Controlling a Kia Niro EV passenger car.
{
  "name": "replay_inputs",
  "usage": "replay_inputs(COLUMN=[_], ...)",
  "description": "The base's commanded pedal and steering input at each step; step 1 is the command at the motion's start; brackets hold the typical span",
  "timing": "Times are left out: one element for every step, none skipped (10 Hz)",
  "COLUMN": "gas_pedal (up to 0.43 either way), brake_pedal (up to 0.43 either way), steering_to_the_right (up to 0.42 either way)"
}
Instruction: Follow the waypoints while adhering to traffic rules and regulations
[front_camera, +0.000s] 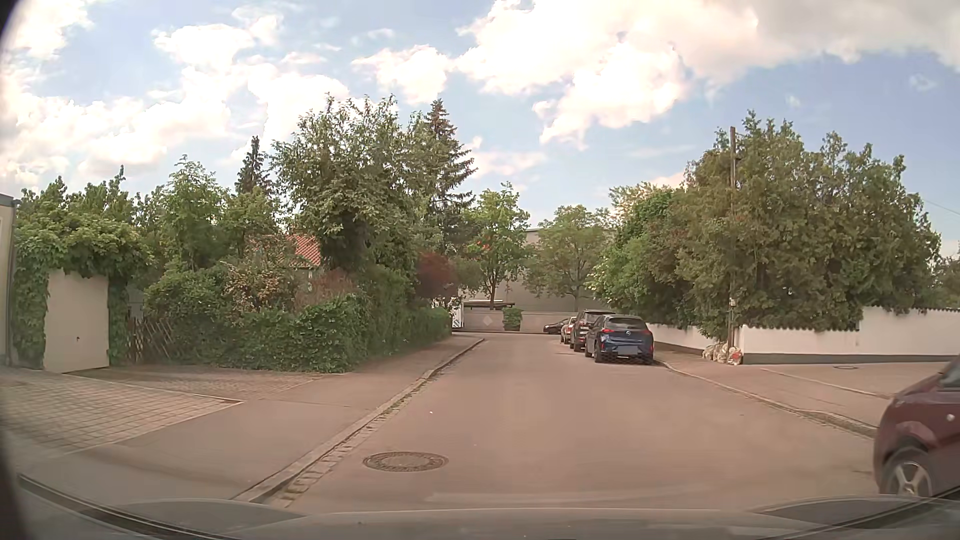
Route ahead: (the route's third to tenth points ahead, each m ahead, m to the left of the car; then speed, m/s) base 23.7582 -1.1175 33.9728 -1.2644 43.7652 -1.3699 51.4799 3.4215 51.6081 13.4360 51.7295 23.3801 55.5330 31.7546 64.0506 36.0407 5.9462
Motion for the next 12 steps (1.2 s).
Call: replay_inputs(gas_pedal=[0.087,0.087,0.087,0.087,0.087,0.087,0.087,0.059,0.039,0.039,0.039,0.039], brake_pedal=[0.018,0.018,0.018,0.018,0.018,0.018,0.018,0.018,0.018,0.018,0.018,0.018], steering_to_the_right=[0.012,0.009,0.005,0.004,0.005,0.004,0.004,0.001,-0.001,-0.006,-0.006,-0.006])
